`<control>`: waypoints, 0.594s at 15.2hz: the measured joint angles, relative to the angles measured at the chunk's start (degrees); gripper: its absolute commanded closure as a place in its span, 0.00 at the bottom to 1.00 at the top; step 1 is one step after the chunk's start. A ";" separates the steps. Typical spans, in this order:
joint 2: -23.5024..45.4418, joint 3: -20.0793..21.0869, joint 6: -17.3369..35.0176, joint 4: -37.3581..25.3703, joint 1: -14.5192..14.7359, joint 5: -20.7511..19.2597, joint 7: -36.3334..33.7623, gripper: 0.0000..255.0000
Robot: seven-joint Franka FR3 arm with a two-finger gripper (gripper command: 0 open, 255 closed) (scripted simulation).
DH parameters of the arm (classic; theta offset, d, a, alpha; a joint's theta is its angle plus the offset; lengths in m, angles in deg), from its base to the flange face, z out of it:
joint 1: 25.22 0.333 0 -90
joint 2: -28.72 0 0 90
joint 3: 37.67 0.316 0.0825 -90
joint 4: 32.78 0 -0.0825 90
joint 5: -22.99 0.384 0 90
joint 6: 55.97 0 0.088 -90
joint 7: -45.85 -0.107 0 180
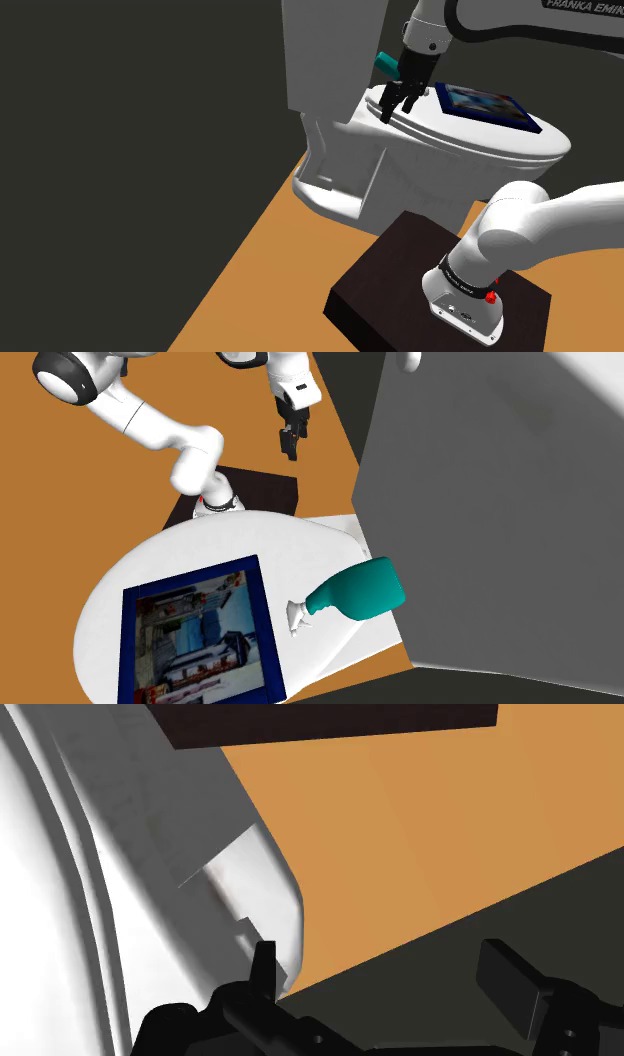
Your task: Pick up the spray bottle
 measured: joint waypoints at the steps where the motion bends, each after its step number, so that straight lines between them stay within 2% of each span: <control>1: 0.00 0.00 0.00 0.00 0.00 0.00 0.00 0.00; 9: 1.39 -10.46 6.05 -0.27 -1.53 -3.67 12.88 0.00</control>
